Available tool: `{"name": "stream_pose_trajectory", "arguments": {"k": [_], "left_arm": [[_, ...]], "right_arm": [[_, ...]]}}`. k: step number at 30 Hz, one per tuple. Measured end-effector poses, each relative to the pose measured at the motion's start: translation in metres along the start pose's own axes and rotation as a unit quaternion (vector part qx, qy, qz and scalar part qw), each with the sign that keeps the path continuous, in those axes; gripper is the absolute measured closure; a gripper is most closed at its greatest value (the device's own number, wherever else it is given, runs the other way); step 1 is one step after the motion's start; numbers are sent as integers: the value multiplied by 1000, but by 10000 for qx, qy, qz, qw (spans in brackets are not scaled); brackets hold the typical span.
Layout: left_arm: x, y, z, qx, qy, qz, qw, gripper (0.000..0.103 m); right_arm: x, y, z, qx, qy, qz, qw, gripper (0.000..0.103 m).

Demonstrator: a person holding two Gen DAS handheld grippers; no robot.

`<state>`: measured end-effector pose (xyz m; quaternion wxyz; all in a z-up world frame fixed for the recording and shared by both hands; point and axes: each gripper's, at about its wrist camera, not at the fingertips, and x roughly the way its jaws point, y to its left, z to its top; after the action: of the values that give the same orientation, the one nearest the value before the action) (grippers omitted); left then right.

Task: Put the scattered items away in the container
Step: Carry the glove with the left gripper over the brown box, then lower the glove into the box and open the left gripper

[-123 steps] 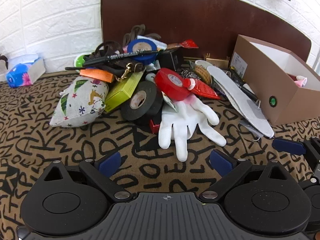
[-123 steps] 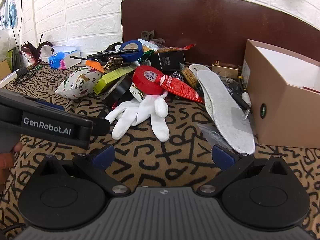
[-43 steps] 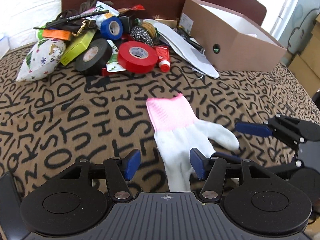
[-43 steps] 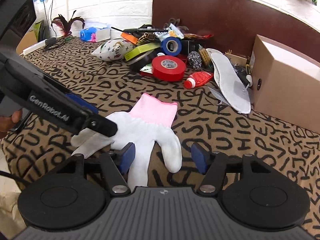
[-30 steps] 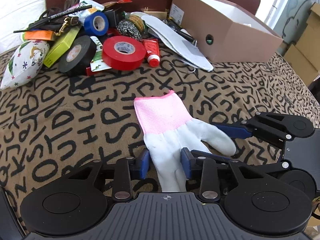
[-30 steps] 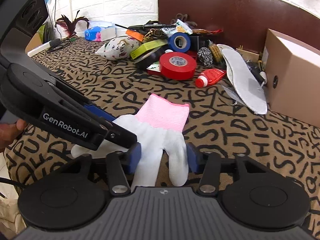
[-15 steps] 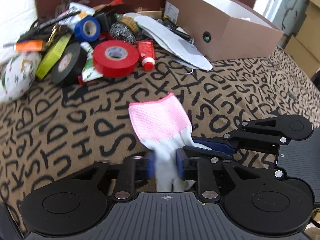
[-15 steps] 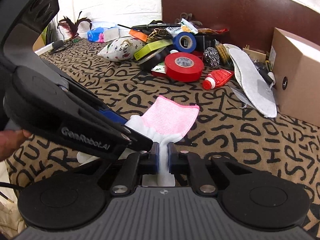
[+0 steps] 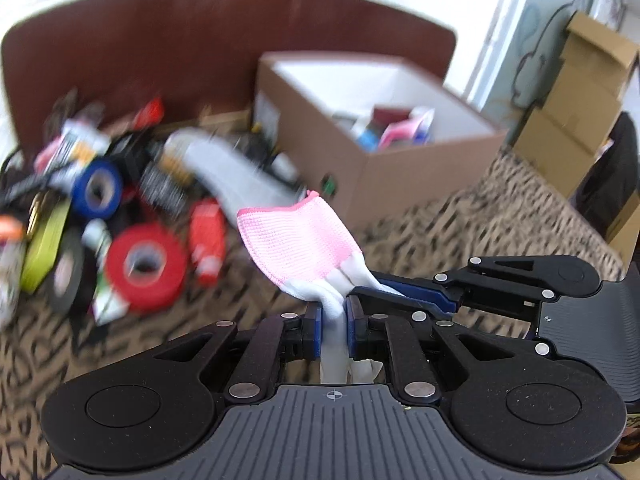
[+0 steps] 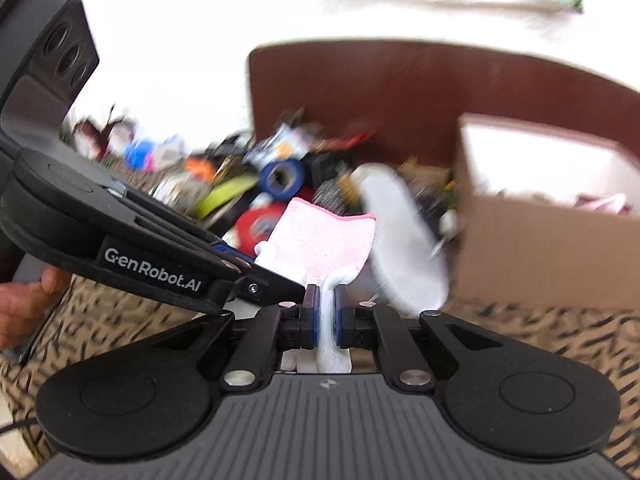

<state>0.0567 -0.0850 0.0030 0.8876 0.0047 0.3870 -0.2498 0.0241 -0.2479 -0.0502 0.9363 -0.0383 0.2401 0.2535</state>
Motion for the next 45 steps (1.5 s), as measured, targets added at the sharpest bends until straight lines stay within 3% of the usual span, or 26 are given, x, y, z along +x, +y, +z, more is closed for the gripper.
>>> {"name": "stream_pose_trajectory", "arguments": {"k": [10,16,22,30,32,34,39,40,41,42,43,45], "left_arm": [[10,-43,101,355,-772,-301,9959,94],[33,-52,159,397,-1070,-311,9930,90],[88,-38,187,326,-910,-353,9947,89],[172,-16,189,105,-276,-301,9991,88],[186,-17,187,233,-187,-197,9994,82],[195,-19,187,401,-156,-27,9991,67],[206,-22,185,647,-155,197,9976,58],[205,-23,185,668,-176,211,9974,47],[204,-23,184,669,-194,227,9973,43],[202,-22,184,648,-239,262,9973,33],[200,-20,183,619,-287,237,9974,25],[192,-18,182,520,-483,240,9972,11]], "right_arm": [[-18,-59,68,-413,-804,-836,9924,94],[4,-99,107,-375,-968,-1103,9885,94],[41,-135,111,-216,-787,-1242,9889,94],[100,-168,87,-138,-132,-1332,9909,93],[109,-172,81,-144,-4,-1362,9906,93],[117,-175,78,-145,111,-1418,9897,92],[130,-179,77,-135,412,-1707,9844,88],[130,-179,76,-157,441,-1746,9835,84],[130,-178,75,-167,468,-1809,9823,75],[130,-178,75,-182,481,-1896,9805,67],[130,-178,75,-194,462,-1976,9790,47],[124,-176,74,-238,367,-2081,9771,33]]}}
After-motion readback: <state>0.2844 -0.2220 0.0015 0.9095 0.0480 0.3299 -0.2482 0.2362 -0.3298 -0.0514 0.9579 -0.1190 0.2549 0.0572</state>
